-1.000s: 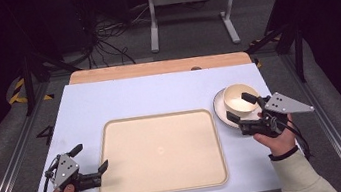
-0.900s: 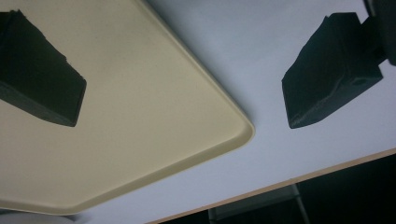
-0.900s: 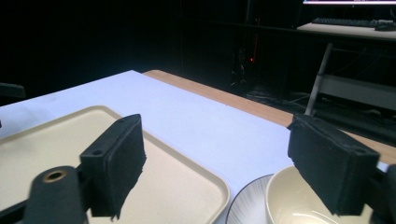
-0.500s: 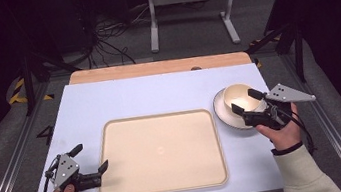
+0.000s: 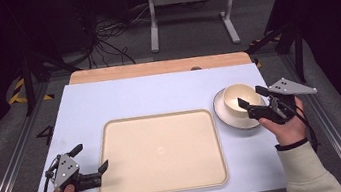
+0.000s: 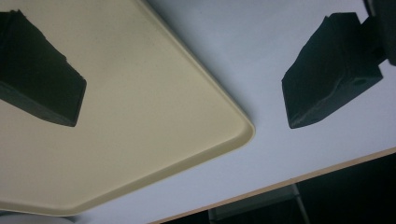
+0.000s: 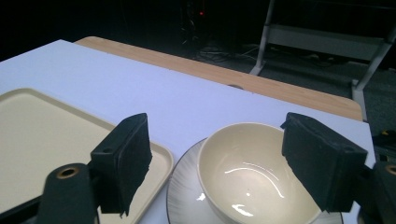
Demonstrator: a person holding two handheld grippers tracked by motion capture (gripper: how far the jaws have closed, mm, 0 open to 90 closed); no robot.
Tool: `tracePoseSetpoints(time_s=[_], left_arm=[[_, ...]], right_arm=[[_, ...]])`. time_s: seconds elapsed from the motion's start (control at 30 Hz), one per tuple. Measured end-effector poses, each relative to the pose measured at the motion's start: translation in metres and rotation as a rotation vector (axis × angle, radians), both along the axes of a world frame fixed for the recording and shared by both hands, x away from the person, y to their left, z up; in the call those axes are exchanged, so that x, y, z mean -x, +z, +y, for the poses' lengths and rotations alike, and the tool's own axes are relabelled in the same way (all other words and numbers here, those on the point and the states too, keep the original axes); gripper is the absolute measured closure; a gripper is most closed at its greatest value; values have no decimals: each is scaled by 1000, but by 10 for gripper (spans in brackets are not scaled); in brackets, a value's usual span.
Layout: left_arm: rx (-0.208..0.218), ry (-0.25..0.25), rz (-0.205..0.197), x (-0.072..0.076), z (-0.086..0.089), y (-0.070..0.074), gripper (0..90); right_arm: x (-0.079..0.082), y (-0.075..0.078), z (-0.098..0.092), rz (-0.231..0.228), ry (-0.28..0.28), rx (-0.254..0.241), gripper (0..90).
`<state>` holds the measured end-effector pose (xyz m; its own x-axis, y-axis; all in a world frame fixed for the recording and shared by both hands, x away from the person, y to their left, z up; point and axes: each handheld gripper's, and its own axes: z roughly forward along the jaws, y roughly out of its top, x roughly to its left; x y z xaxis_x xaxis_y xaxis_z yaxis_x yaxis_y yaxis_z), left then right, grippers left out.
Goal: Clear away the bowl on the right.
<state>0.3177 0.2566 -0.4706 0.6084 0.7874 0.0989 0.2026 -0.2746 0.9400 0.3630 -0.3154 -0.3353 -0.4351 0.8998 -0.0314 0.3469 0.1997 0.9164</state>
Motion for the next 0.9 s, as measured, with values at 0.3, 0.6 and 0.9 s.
tracePoseSetpoints(time_s=[0.3, 0.6, 0.9], left_arm=[[-1, 3, 3, 0, 0, 0, 4], [-6, 3, 5, 0, 0, 0, 4], [-4, 5, 4, 0, 0, 0, 4]], right_arm=[[-22, 2, -13, 98, -33, 27, 234], [-41, 3, -23, 163, -67, 18, 227], [-61, 8, -32, 275, -111, 40, 227]])
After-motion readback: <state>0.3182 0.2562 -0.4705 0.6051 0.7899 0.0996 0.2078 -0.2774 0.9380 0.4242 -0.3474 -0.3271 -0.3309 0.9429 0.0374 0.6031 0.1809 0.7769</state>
